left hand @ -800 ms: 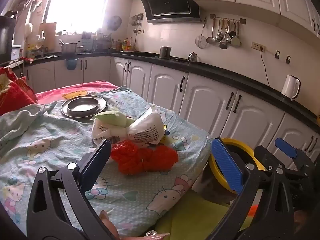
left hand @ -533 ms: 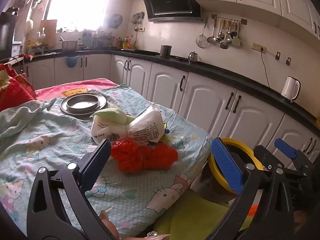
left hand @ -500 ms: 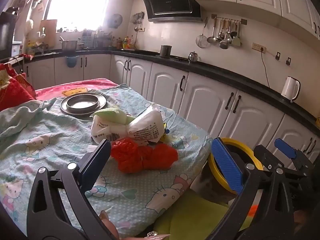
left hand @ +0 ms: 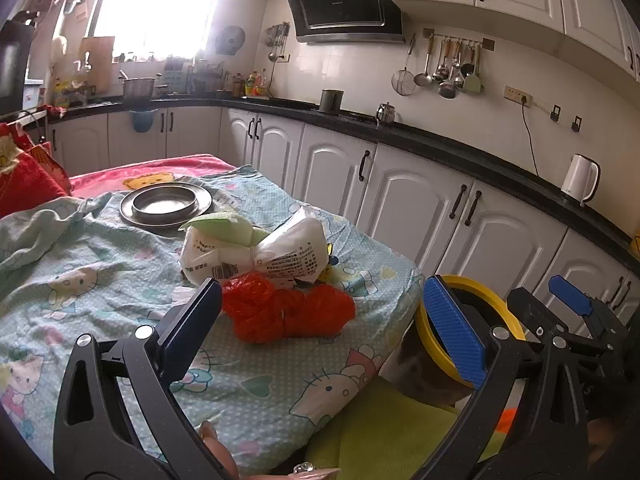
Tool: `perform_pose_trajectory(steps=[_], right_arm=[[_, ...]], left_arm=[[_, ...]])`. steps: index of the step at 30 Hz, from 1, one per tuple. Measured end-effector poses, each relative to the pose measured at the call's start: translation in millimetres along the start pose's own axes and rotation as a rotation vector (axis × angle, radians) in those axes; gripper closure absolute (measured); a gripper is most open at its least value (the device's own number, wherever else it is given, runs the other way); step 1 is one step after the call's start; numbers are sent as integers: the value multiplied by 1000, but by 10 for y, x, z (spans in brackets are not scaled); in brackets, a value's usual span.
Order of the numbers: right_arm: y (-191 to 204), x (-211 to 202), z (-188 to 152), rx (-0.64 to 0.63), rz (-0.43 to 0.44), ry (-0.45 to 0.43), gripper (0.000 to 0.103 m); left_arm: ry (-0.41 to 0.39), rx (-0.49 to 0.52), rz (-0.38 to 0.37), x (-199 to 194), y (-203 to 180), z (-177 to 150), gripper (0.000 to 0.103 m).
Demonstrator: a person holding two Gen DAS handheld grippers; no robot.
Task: Collect trash
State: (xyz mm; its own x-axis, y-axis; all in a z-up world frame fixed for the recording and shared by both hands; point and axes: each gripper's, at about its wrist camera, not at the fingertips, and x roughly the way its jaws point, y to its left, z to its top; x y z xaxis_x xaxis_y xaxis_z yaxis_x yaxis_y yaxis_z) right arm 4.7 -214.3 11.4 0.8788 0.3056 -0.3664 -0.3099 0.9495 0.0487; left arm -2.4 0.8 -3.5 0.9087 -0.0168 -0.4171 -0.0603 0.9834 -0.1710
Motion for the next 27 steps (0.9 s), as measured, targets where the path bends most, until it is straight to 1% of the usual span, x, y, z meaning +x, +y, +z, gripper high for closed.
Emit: perform_pose_trajectory(steps=[27], right_arm=[[-1, 42, -27, 4, -2, 8, 6]], left_arm=[[-5, -1, -1, -4, 8, -5, 11]])
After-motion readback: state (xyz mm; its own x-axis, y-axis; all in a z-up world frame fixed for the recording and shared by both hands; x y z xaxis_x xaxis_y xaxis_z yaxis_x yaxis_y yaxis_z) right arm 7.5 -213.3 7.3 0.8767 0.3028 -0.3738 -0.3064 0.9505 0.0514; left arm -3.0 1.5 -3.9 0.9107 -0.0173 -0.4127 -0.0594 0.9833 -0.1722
